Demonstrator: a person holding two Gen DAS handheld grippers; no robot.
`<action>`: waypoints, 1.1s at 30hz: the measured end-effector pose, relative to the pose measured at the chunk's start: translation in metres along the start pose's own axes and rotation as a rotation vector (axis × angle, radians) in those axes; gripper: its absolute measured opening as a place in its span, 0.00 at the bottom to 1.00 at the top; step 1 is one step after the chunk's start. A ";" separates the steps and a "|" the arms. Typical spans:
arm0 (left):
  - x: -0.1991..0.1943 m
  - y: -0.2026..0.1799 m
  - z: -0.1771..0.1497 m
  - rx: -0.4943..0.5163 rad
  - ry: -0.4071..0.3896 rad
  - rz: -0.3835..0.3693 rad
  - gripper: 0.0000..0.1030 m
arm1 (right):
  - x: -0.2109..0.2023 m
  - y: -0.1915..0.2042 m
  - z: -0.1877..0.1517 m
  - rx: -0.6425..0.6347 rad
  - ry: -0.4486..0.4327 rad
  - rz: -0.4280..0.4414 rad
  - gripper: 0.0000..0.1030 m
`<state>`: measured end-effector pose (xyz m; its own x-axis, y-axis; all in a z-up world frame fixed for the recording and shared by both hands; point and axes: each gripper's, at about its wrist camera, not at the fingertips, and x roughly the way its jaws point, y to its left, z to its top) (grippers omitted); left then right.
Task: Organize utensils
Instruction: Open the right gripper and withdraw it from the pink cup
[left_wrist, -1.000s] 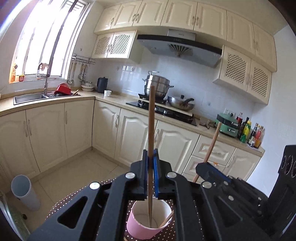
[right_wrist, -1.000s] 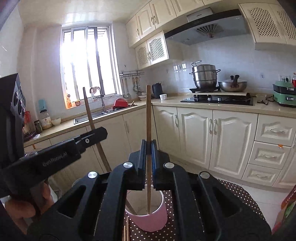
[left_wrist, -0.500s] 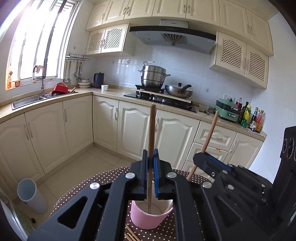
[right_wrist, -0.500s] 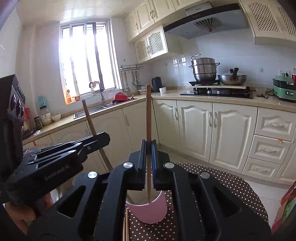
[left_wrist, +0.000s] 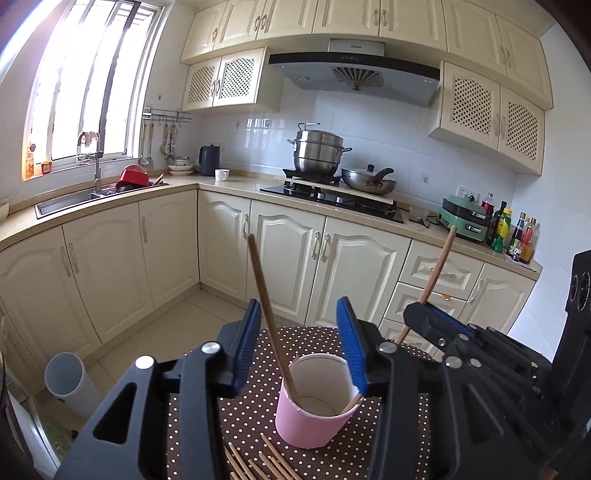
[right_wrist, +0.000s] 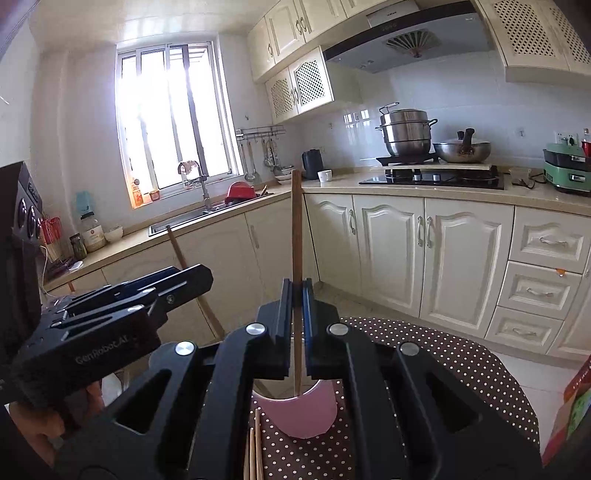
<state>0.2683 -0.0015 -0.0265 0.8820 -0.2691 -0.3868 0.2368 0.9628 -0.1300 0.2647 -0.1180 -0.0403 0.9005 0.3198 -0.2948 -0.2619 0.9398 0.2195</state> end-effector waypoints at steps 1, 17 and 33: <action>-0.003 0.001 0.000 0.001 -0.002 0.004 0.46 | -0.001 0.001 0.000 0.000 0.000 0.000 0.06; -0.043 0.001 -0.005 0.043 -0.052 0.094 0.60 | -0.026 0.004 0.002 0.030 -0.031 -0.001 0.46; -0.085 0.004 -0.024 0.097 -0.062 0.199 0.66 | -0.059 0.014 -0.007 -0.001 -0.049 -0.030 0.49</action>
<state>0.1849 0.0247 -0.0159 0.9379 -0.0749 -0.3388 0.0912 0.9953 0.0327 0.2051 -0.1227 -0.0265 0.9237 0.2856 -0.2555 -0.2353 0.9489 0.2102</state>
